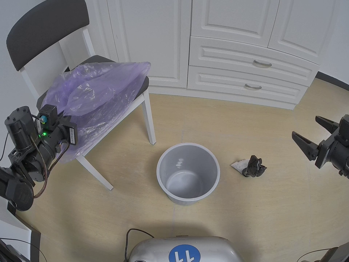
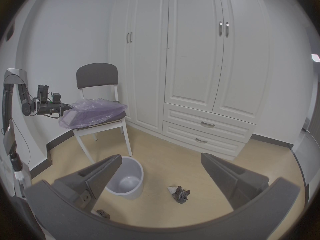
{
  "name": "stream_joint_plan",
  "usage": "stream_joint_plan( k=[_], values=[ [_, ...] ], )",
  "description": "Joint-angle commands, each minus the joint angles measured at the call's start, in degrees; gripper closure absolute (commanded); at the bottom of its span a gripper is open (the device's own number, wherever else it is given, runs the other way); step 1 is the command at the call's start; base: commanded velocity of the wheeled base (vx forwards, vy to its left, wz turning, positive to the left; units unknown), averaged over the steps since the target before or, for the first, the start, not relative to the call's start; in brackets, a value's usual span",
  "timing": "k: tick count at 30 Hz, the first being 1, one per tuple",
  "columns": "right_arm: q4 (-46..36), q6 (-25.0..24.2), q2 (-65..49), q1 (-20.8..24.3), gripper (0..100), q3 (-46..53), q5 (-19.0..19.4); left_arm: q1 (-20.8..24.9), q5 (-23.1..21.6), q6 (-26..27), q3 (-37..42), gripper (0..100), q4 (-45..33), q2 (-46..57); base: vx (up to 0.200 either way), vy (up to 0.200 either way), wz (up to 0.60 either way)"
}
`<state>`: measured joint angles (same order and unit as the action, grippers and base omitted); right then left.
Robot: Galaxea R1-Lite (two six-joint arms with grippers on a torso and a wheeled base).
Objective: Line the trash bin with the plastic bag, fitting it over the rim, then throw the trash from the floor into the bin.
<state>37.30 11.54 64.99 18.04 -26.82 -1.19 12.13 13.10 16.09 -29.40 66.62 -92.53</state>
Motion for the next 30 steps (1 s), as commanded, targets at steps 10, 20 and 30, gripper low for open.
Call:
stream_joint_plan(
  k=[10, 20, 30],
  values=[
    [12.00, -13.48, 21.41, 24.85, 0, -5.70, -23.24, 11.34, 0.69, -8.27, -1.71, 100, 0.44, 5.25, 0.000, 0.000, 0.00],
    [13.94, -20.60, 33.36, 30.21, 0, -7.37, -23.24, 18.28, 4.82, -12.05, -5.58, 100, 0.44, 5.60, 0.000, 0.000, 0.00],
    [22.64, -25.08, 41.97, 32.06, 0, -8.86, -22.89, 20.57, 4.82, -14.95, -6.81, 100, 0.53, 7.45, 0.000, 0.000, 0.00]
  ],
)
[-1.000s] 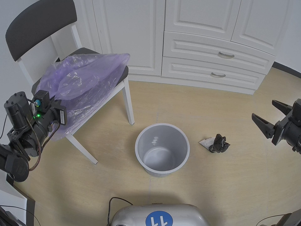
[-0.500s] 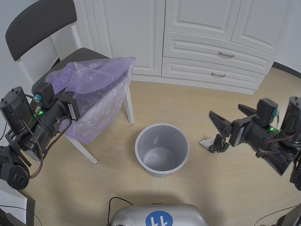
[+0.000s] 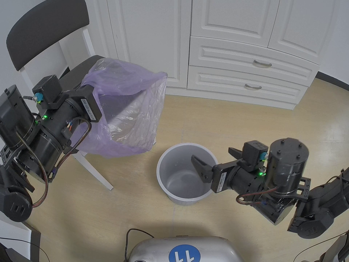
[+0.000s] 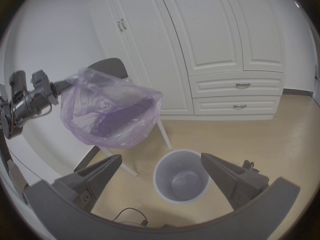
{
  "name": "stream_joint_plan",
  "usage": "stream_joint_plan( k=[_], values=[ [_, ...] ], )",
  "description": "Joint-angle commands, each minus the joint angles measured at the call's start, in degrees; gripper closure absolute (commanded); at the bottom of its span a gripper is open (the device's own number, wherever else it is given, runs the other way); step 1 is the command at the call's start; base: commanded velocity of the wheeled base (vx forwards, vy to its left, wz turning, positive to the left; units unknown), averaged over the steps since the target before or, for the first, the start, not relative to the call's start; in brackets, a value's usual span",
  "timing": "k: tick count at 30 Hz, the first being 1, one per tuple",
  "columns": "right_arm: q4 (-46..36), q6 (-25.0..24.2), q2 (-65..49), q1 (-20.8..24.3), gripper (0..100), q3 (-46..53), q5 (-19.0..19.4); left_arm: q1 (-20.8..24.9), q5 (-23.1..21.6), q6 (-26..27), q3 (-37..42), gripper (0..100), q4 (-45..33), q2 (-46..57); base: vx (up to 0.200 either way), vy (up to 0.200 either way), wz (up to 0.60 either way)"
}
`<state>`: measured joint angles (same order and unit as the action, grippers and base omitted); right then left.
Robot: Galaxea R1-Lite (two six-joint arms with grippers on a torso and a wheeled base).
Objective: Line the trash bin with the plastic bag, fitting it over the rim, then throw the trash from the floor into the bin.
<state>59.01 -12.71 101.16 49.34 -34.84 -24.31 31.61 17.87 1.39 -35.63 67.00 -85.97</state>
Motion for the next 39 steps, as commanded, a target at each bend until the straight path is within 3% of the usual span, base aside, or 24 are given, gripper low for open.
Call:
stream_joint_plan(
  k=[1, 18, 20, 26, 27, 28, 29, 30, 31, 39],
  values=[
    [1.19, -1.44, 6.51, 0.94, 0, -1.19, 0.14, 1.09, 0.06, -0.25, -0.67, 100, 0.15, 0.89, 0.000, 0.000, 0.00],
    [0.31, -10.75, 12.22, 0.15, 0, -8.67, 0.14, 4.78, 0.23, -0.42, -0.05, 100, 1.20, 1.86, 0.000, 0.000, 0.00],
    [-1.62, -14.53, 13.45, -0.20, 0, -11.39, 0.14, 5.04, 1.11, -0.34, -0.14, 100, 2.17, 1.77, 0.000, 0.000, 0.00],
    [-18.15, -27.10, 13.45, -1.70, 0, -21.32, 1.46, 5.66, 1.55, -0.34, -0.23, 100, 3.23, 1.94, 0.000, 0.000, 0.00],
    [-18.15, -27.10, 13.45, -1.70, 0, -21.32, 1.46, 5.66, 1.55, -0.34, -0.23, 100, 3.23, 1.94, 0.000, 0.000, 0.00],
    [-22.72, -30.26, 13.10, -2.58, 0, -23.61, 3.39, 5.66, 1.73, -0.34, -0.31, 100, 3.31, 1.94, 0.000, 0.000, 0.00],
    [-22.72, -30.26, 13.10, -2.58, 0, -23.61, 3.39, 5.66, 1.73, -0.34, -0.31, 100, 3.31, 1.94, 0.000, 0.000, 0.00],
    [-27.99, -35.10, 13.19, -2.93, 0, -26.68, 5.50, 6.18, 1.73, -0.42, -0.58, 100, 3.40, 1.94, 0.000, 0.000, 0.00],
    [-29.22, -36.68, 13.63, -2.93, 0, -27.83, 5.68, 6.36, 1.73, -0.42, -0.58, 100, 3.75, 1.94, 0.000, 0.000, 0.00],
    [-29.48, -40.20, 15.47, -2.75, 0, -29.58, 5.76, 9.08, 1.90, -0.42, -0.49, 100, 6.39, 2.12, 0.000, 0.000, 0.00]
  ],
)
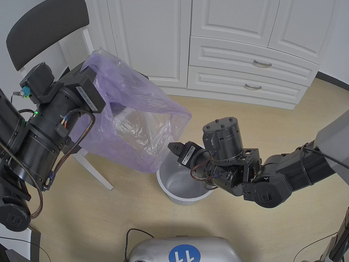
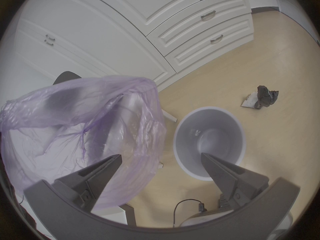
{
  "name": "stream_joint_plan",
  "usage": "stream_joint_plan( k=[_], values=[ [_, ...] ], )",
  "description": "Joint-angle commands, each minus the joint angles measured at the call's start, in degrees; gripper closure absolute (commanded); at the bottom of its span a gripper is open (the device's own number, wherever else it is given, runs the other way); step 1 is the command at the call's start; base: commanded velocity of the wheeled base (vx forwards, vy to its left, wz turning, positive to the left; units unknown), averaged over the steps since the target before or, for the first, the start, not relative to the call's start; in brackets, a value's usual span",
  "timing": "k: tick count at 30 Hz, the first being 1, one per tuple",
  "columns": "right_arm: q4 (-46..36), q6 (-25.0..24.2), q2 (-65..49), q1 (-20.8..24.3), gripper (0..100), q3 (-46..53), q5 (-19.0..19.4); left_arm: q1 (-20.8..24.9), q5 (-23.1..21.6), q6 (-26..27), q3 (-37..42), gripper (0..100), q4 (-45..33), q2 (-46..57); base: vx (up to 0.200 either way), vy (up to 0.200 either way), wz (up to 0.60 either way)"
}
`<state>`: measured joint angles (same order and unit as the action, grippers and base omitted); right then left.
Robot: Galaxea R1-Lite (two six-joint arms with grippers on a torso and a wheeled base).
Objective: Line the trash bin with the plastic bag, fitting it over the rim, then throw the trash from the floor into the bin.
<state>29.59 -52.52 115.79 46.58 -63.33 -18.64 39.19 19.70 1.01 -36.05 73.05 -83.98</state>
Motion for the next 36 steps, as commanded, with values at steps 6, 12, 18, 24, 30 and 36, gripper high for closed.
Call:
stream_joint_plan(
  k=[6, 12, 18, 24, 30, 36],
  values=[
    [0.12, -0.66, 2.25, 1.06, 0, -1.09, 0.01, 4.84, 2.89, 0.04, -0.16, 100, 0.61, 0.40, 0.000, 0.000, 0.00],
    [2.14, -3.82, 5.15, 1.67, 0, -1.88, -0.08, 7.13, 4.03, 0.04, -0.08, 100, 0.69, 0.92, 0.000, 0.000, 0.00],
    [2.23, -4.17, 6.56, 1.58, 0, -2.24, -0.08, 7.57, 4.03, 0.22, -0.08, 100, 2.54, 1.63, 0.000, 0.000, 0.00],
    [1.97, -4.08, 7.52, 1.58, 0, -2.24, -0.17, 7.74, 4.03, 0.31, -0.16, 100, 3.51, 1.63, 0.000, 0.000, 0.00],
    [1.18, -3.65, 8.05, 1.58, 0, -1.53, -0.17, 7.74, 4.03, 0.31, -0.34, 100, 3.51, 1.80, 0.000, 0.000, 0.00],
    [-4.63, -0.39, 8.75, 1.50, 0, -0.65, 0.27, 7.74, 4.03, 0.31, -0.43, 100, 3.51, 2.15, 0.000, 0.000, 0.00]
  ],
)
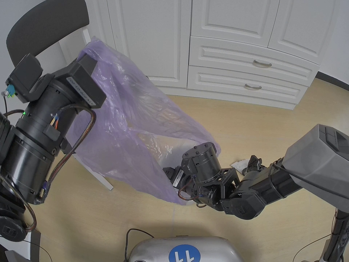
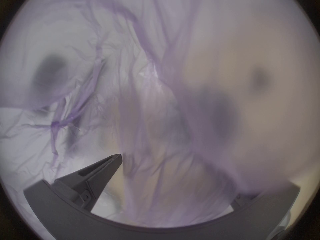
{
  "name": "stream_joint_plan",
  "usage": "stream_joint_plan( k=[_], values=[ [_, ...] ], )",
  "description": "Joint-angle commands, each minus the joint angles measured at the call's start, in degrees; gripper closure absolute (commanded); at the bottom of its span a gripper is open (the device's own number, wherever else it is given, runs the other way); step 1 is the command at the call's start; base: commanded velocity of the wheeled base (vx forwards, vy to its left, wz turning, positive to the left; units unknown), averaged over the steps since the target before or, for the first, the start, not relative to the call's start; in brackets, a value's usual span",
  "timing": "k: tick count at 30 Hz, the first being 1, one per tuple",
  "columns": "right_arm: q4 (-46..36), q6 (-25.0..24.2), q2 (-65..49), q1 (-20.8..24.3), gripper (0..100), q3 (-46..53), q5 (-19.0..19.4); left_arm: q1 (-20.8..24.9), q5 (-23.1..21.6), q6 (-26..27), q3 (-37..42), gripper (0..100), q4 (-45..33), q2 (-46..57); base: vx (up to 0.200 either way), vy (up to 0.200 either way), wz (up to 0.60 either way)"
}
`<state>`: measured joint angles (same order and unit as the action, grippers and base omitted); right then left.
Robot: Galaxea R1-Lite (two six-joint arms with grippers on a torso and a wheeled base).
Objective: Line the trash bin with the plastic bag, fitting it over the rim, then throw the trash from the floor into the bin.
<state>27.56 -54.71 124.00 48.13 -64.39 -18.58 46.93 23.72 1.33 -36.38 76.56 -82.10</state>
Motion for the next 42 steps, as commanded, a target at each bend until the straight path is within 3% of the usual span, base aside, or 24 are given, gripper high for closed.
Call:
stream_joint_plan(
  k=[1, 8, 15, 18, 21, 26, 30, 31, 33, 34, 35, 42],
  values=[
    [-3.31, 2.15, 0.63, -0.14, 0, 0.32, 0.30, -0.09, 0.01, -0.01, -0.10, 100, 0.00, 0.45, 0.000, 0.000, 0.00],
    [-12.18, 7.87, -1.13, -1.72, 0, 1.11, 1.88, -0.35, 0.01, 0.17, -0.19, 100, -0.09, 1.68, 0.000, 0.000, 0.00],
    [-15.43, 12.52, -5.79, -4.36, 0, 3.13, 2.85, -0.44, 0.01, 0.17, 0.25, 100, -0.62, 1.68, 0.000, 0.000, 0.00],
    [-15.70, 15.60, -10.45, -6.20, 0, 5.68, 5.57, -0.53, 0.10, 0.17, 0.34, 100, -0.80, 1.60, 0.000, 0.000, 0.00],
    [-15.08, 15.25, -14.32, -7.35, 0, 7.00, 10.67, -0.44, 0.10, 0.17, 0.25, 100, -0.80, 1.68, 0.000, 0.000, 0.00],
    [-12.09, 14.98, -15.19, -9.63, 0, 11.30, 23.68, -0.44, 0.10, 0.08, -0.19, 100, -0.71, 2.39, 0.000, 0.000, 0.00],
    [-0.32, 14.98, -11.85, -11.57, 0, 17.72, 31.23, -0.44, 0.18, 0.17, -1.06, 100, -0.80, 3.97, 0.000, 0.000, 0.00],
    [1.18, 14.98, -11.50, -11.65, 0, 18.34, 31.50, -0.44, 0.18, 0.17, -1.15, 100, -0.80, 4.06, 0.000, 0.000, 0.00],
    [14.45, 14.81, -8.07, -11.57, 0, 23.79, 32.11, -0.44, 0.10, 0.17, -1.50, 100, -0.88, 4.85, 0.000, 0.000, 0.00],
    [14.45, 14.81, -8.07, -11.57, 0, 23.79, 32.11, -0.44, 0.10, 0.17, -1.50, 100, -0.88, 4.85, 0.000, 0.000, 0.00],
    [25.26, 14.02, -5.26, -10.95, 0, 28.09, 32.99, -0.35, 0.10, 0.17, -1.59, 100, -0.88, 5.11, 0.000, 0.000, 0.00],
    [62.44, 9.98, 7.22, -6.56, 0, 38.46, 33.87, 0.00, 0.10, 0.08, -1.77, 100, -0.88, 5.38, 0.000, 0.000, 0.00]
  ],
)
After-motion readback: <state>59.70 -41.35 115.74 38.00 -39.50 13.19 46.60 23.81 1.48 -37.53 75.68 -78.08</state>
